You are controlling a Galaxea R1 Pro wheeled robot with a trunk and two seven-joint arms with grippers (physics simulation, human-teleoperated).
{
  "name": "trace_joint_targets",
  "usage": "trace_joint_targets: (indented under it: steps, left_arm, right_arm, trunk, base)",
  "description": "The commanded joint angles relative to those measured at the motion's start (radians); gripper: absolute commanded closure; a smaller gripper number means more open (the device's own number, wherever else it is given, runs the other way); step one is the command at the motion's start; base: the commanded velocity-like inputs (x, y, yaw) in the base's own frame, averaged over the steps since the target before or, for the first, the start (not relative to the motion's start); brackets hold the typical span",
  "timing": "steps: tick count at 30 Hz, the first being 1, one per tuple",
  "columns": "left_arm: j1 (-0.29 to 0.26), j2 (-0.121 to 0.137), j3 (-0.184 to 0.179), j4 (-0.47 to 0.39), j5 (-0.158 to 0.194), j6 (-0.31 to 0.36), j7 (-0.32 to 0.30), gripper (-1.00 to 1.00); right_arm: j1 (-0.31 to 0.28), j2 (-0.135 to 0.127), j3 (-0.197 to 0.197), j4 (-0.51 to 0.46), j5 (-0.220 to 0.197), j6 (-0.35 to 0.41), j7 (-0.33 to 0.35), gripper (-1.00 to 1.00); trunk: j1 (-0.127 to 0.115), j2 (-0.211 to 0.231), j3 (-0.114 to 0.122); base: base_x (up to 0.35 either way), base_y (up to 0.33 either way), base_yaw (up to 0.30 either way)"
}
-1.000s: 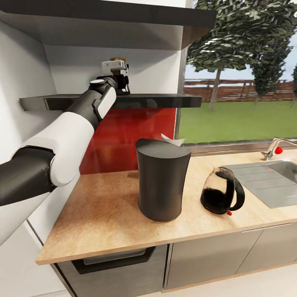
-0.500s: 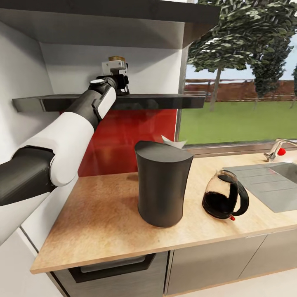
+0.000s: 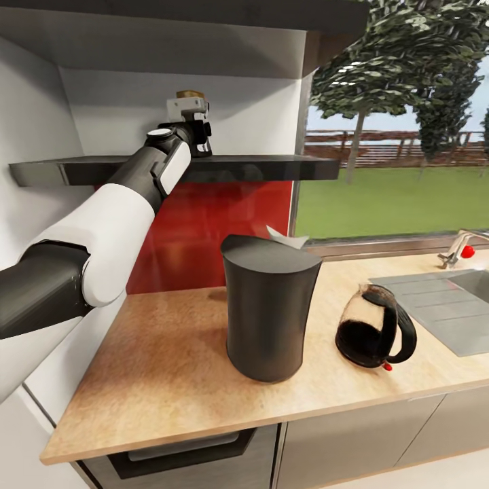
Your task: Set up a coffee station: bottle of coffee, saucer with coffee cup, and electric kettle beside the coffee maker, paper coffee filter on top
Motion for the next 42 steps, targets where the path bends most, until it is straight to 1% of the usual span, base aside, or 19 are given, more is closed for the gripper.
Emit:
trace_joint_targets:
  steps: [1,12,19,24,31,36,42]
  left_arm:
    - [-0.001,0.001,-0.008,-0.002,0.01,0.005,0.008,-1.0]
    - [-0.001,0.002,-0.008,-0.002,0.01,0.005,0.008,-1.0]
    - [-0.001,0.003,-0.008,-0.001,0.01,0.005,0.008,-1.0]
    - [0.001,0.004,-0.009,0.0,0.01,0.005,0.008,-1.0]
    - [0.024,0.006,-0.01,-0.002,0.01,-0.003,0.008,-1.0]
    - [0.026,0.007,-0.01,-0.002,0.01,-0.014,0.008,-1.0]
    - [0.027,0.006,-0.01,-0.003,0.009,-0.016,0.008,-1.0]
  right_arm:
    - [-0.001,0.0,-0.004,0.001,0.003,-0.004,-0.002,-1.0]
    - [-0.001,0.0,-0.004,0.001,0.003,-0.004,-0.002,-1.0]
    - [-0.001,0.0,-0.004,0.001,0.003,-0.004,-0.002,-1.0]
    - [-0.001,0.0,-0.004,0.001,0.003,-0.004,-0.003,-1.0]
    - [-0.001,0.0,-0.004,0.001,0.003,-0.004,-0.003,-1.0]
    - [-0.001,0.0,-0.004,0.001,0.003,-0.004,-0.003,-1.0]
    - [-0.001,-0.001,-0.004,0.001,0.003,-0.004,-0.003,-1.0]
  trunk:
    - [0.001,-0.002,-0.002]
    - [0.001,-0.002,-0.002]
    - [0.001,-0.002,-0.002]
    - [0.001,-0.002,-0.002]
    - [0.001,-0.002,-0.002]
    - [0.001,-0.002,-0.002]
    - [0.001,-0.002,-0.002]
  base:
    - [0.046,0.0,0.0]
    - [0.012,0.0,0.0]
    - [0.177,0.0,0.0]
    - [0.047,0.0,0.0]
    - [0.02,0.0,0.0]
    - [0.156,0.0,0.0]
    - [0.038,0.0,0.0]
